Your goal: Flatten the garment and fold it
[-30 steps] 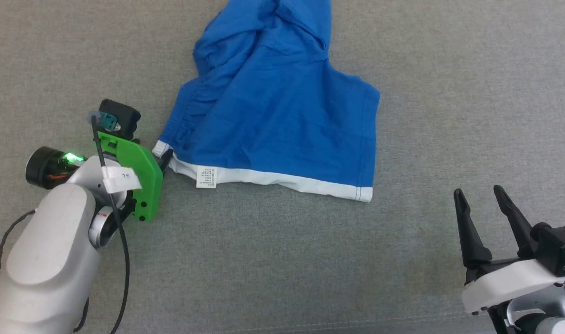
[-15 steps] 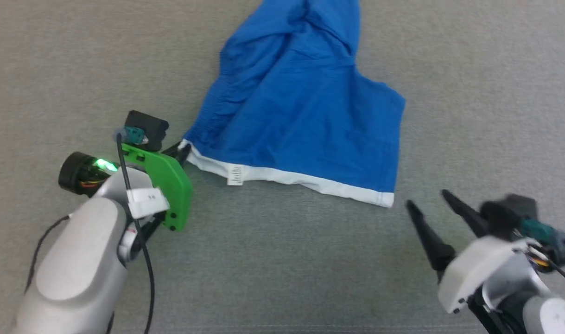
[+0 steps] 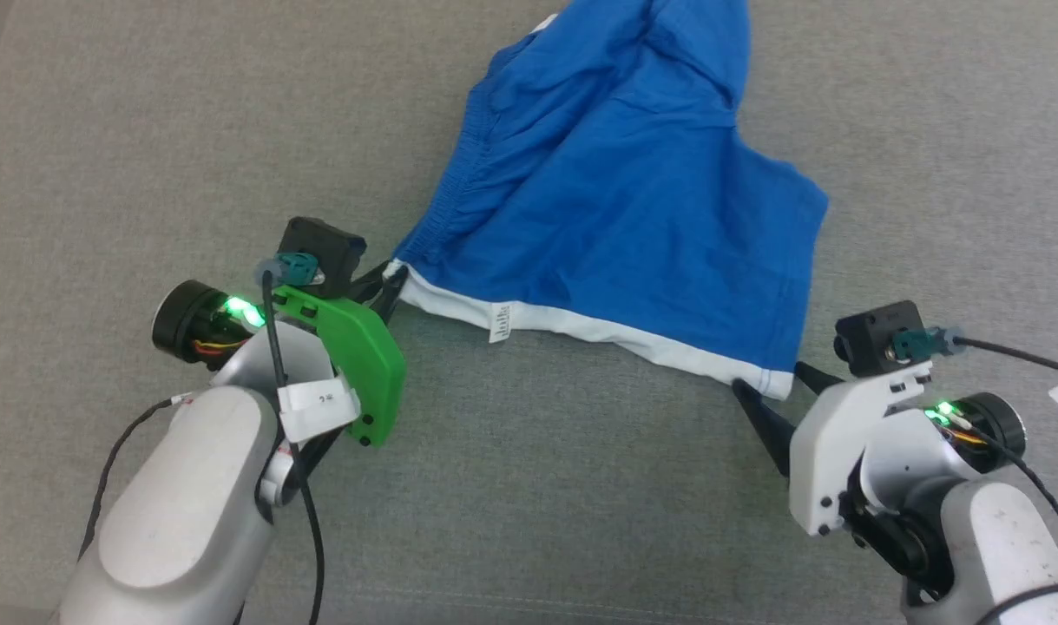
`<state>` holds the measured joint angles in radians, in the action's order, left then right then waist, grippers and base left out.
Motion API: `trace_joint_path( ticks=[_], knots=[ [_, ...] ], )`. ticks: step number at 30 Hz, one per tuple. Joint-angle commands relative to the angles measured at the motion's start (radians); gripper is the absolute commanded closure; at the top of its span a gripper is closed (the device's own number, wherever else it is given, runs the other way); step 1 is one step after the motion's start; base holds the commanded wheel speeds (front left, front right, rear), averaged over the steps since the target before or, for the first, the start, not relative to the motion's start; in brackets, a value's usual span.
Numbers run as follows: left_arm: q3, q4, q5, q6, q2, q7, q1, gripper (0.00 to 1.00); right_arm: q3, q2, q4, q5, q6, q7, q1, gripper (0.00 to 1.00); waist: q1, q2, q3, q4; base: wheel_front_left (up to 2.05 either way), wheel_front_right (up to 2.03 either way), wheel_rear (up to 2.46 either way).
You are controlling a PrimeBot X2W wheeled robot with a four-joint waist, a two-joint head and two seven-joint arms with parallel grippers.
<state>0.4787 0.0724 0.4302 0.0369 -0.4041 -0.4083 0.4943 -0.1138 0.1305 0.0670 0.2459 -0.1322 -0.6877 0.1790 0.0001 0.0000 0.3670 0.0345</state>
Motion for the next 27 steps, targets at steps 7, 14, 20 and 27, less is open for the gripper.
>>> trace_joint_path(
  ticks=[7, 14, 20, 27],
  knots=[
    [0.008, -0.011, -0.006, -0.012, 0.004, -0.001, -0.002, 1.0, 0.0, -0.027, -0.05, -0.027, 0.002, -0.016, 0.028, 0.59, -0.0001, 0.0, 0.021, 0.02, 0.0, 0.0, 0.0],
    [0.011, 0.005, -0.001, -0.016, -0.004, 0.008, -0.019, 1.0, 0.003, 0.0, -0.046, -0.025, 0.002, 0.019, 0.018, 1.0, -0.0001, 0.0, -0.009, 0.01, 0.0, 0.0, 0.0],
    [0.004, 0.01, 0.015, -0.015, -0.014, 0.021, -0.042, 1.0, 0.003, 0.088, -0.004, 0.02, 0.002, 0.06, -0.001, 1.0, -0.0001, 0.0, -0.079, -0.013, 0.0, 0.0, 0.0],
    [-0.013, -0.036, 0.049, -0.017, -0.038, 0.012, -0.082, 1.0, -0.015, 0.233, 0.081, 0.147, 0.002, 0.076, 0.018, 1.0, -0.0001, 0.0, -0.18, -0.044, 0.0, 0.0, 0.0]
  ],
)
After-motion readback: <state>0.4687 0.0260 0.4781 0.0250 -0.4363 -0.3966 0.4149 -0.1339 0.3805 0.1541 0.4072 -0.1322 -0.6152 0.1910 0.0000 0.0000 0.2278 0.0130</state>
